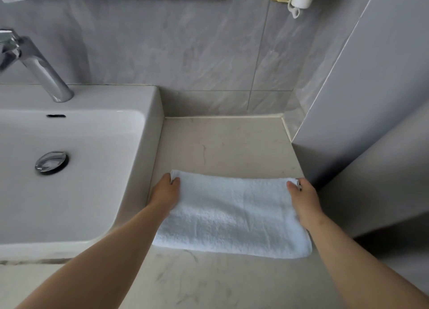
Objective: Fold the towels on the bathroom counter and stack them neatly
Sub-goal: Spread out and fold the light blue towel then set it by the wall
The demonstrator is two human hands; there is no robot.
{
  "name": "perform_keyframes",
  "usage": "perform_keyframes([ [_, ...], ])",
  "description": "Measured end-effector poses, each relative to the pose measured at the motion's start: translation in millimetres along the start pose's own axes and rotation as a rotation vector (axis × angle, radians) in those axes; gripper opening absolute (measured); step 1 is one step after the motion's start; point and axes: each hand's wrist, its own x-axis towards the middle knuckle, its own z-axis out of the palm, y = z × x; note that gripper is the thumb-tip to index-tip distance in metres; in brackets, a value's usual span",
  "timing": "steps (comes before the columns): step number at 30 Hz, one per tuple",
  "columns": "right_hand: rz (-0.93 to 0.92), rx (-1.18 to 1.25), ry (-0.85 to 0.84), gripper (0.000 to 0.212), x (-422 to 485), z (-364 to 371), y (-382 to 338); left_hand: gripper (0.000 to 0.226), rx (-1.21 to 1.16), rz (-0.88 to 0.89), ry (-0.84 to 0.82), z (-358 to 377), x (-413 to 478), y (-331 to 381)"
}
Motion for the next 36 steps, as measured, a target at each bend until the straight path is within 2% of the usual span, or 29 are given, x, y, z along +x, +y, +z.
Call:
perform_keyframes([
  [4,-0.016,-0.132,0.059,0.011,5.4,7.0,4.7,0.026,0.056,0.044,0.017,3.4,5.7,-5.9],
  [8,-0.058,-0.199,0.108,0.016,5.7,9.7,7.3,0.028,0.136,0.077,0.042,3.6,8.6,-5.8],
  [10,-0.092,-0.268,0.136,0.012,2.1,10.9,4.7,0.019,0.202,0.100,0.062,2.8,5.1,-2.0],
  [11,-0.139,-0.361,0.185,0.018,0.0,11.6,3.3,0.016,0.280,0.111,0.093,1.7,1.3,0.7],
  [12,-0.218,-0.486,0.245,0.029,-3.7,13.9,3.1,0.025,0.392,0.160,0.160,2.3,-2.8,1.4],
  [14,-0.472,-0.685,0.327,0.041,-15.2,26.4,0.5,0.046,0.593,0.421,0.326,10.7,-13.4,5.2],
  [16,-0.633,-0.829,0.177,0.044,-30.3,45.3,-2.4,0.051,0.705,0.695,0.272,24.9,-26.5,12.6],
  [17,-0.610,-0.903,0.016,0.057,-37.8,54.3,-3.3,0.055,0.793,0.728,0.128,32.9,-32.9,15.4],
  [18,-0.581,-0.949,-0.095,0.072,-42.3,61.6,-2.3,0.057,0.835,0.725,-0.001,41.6,-36.8,15.2],
  [19,-0.516,-0.980,-0.181,0.083,-43.7,65.8,0.9,0.058,0.875,0.645,-0.129,48.0,-37.6,12.2],
  [21,-0.426,-1.021,-0.239,0.091,-40.4,67.0,9.3,0.060,0.930,0.535,-0.213,52.5,-35.0,3.0],
  [24,-0.406,-1.045,-0.242,0.088,-37.6,62.2,12.7,0.089,0.971,0.550,-0.177,50.0,-29.9,-8.3],
  [26,-0.397,-1.052,-0.235,0.087,-37.7,61.6,12.8,0.098,0.968,0.523,-0.173,46.8,-28.2,-9.5],
  [33,-0.423,-1.039,-0.236,0.088,-40.5,52.2,16.8,0.105,0.914,0.551,-0.178,38.5,-26.7,-14.7],
  [35,-0.389,-1.016,-0.167,0.087,-45.6,43.6,23.9,0.096,0.884,0.504,-0.140,30.3,-31.3,-21.0],
  [36,-0.354,-0.997,-0.118,0.082,-48.9,39.3,27.0,0.085,0.854,0.447,-0.106,27.1,-33.5,-23.7],
])
